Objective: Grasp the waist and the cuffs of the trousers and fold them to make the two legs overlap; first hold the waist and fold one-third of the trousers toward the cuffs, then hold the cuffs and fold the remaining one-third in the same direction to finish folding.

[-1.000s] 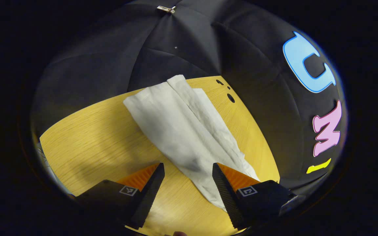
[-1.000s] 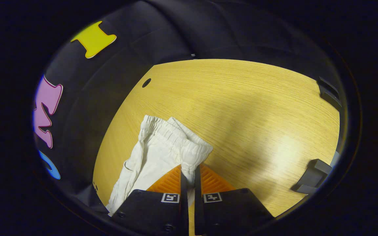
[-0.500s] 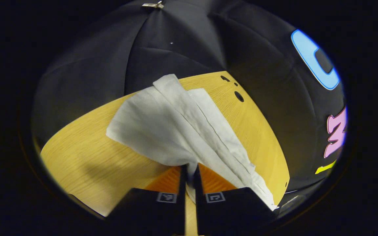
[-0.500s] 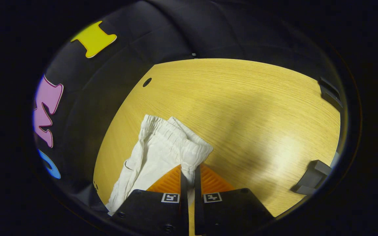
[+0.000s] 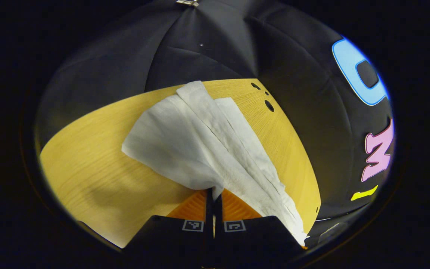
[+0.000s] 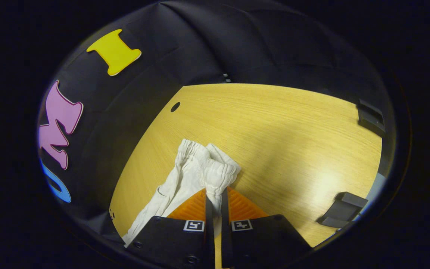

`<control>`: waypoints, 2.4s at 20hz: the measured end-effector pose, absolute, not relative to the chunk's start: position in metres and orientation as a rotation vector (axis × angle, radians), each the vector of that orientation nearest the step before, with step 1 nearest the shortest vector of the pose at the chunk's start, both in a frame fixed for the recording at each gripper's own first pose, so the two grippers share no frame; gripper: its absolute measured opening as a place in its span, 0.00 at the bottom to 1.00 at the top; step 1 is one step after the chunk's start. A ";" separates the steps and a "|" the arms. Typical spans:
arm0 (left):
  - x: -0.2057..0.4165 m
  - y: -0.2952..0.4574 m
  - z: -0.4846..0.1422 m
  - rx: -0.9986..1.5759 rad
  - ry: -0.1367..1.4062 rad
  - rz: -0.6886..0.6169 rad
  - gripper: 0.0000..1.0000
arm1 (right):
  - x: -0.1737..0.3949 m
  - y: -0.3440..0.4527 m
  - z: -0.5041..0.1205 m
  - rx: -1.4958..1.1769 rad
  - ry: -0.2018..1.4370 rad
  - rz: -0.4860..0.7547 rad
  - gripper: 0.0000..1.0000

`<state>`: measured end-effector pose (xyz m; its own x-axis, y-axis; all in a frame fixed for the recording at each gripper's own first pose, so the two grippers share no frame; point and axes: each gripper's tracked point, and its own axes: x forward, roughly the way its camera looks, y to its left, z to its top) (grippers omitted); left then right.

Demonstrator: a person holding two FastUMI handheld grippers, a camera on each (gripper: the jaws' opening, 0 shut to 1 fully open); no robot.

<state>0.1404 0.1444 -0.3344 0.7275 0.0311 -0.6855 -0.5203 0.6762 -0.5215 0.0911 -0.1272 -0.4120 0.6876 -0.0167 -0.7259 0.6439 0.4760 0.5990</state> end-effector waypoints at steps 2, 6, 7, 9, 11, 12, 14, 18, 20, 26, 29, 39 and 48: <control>0.122 0.139 -0.336 -0.770 0.695 0.338 0.06 | 0.089 -0.133 -0.402 0.972 0.679 -0.413 0.11; 0.095 0.126 -0.340 -0.762 0.706 0.333 0.06 | 0.091 -0.137 -0.373 0.898 0.622 -0.343 0.12; 0.090 0.121 -0.341 -0.757 0.710 0.328 0.06 | 0.092 -0.136 -0.361 0.882 0.600 -0.326 0.12; 0.080 0.114 -0.343 -0.755 0.713 0.318 0.06 | 0.098 -0.130 -0.335 0.855 0.551 -0.293 0.11; 0.073 0.109 -0.345 -0.768 0.708 0.310 0.06 | 0.102 -0.116 -0.306 0.819 0.513 -0.251 0.12; 0.071 0.106 -0.345 -0.779 0.704 0.307 0.06 | 0.105 -0.108 -0.291 0.795 0.498 -0.228 0.12; 0.070 0.103 -0.346 -0.796 0.695 0.302 0.06 | 0.110 -0.090 -0.264 0.742 0.466 -0.172 0.12; 0.072 0.098 -0.347 -0.781 0.702 0.292 0.06 | 0.126 -0.035 -0.218 0.626 0.426 -0.028 0.12; 0.073 0.091 -0.348 -0.779 0.709 0.276 0.06 | 0.126 -0.006 -0.206 0.579 0.422 0.034 0.11; 0.074 0.082 -0.350 -0.791 0.708 0.252 0.06 | 0.131 0.090 -0.201 0.498 0.455 0.175 0.11; 0.075 0.082 -0.351 -0.807 0.707 0.238 0.06 | 0.127 0.130 -0.213 0.434 0.485 0.235 0.11; 0.075 0.082 -0.350 -0.832 0.723 0.209 0.06 | 0.096 0.239 -0.266 0.198 0.600 0.426 0.12; 0.074 0.083 -0.349 -0.820 0.723 0.215 0.06 | 0.058 0.289 -0.313 0.210 0.789 0.554 0.17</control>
